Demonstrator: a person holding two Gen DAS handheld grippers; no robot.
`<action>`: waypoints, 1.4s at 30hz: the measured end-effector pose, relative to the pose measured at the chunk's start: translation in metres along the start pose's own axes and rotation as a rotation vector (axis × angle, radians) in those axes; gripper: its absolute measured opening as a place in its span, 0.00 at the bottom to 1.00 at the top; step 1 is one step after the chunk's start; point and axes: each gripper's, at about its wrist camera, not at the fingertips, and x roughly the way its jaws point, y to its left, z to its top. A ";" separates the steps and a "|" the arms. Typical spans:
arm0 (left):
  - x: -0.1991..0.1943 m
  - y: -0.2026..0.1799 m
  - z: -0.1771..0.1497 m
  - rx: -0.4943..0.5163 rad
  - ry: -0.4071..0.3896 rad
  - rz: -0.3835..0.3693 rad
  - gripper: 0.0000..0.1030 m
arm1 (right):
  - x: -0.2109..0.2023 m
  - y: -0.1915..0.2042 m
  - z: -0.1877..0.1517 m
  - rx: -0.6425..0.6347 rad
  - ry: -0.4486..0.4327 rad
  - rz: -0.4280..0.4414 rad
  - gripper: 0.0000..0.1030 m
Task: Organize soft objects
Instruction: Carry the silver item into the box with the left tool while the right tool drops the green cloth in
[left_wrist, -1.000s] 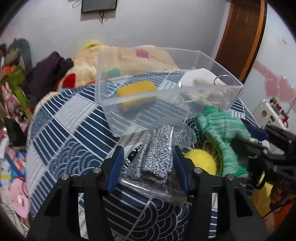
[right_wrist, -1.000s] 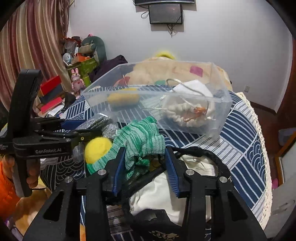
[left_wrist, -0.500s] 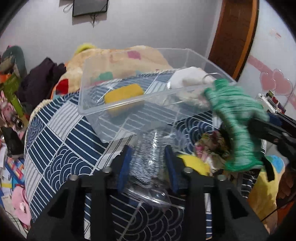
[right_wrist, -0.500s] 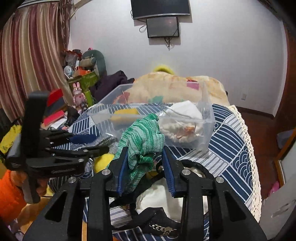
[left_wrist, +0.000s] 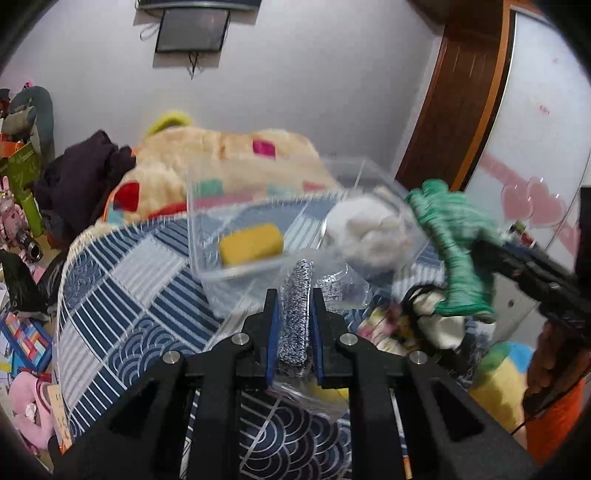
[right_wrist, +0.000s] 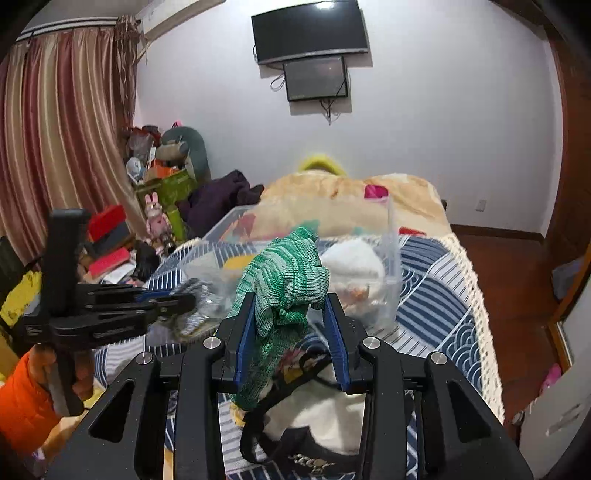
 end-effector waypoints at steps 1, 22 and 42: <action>-0.006 0.000 0.005 -0.005 -0.020 -0.008 0.14 | -0.001 -0.001 0.003 0.003 -0.010 -0.003 0.32; 0.023 0.019 0.073 -0.019 -0.130 0.155 0.14 | 0.053 0.007 0.062 -0.035 -0.032 -0.025 0.32; 0.103 0.028 0.062 -0.007 0.039 0.199 0.17 | 0.135 0.009 0.037 -0.107 0.248 -0.039 0.32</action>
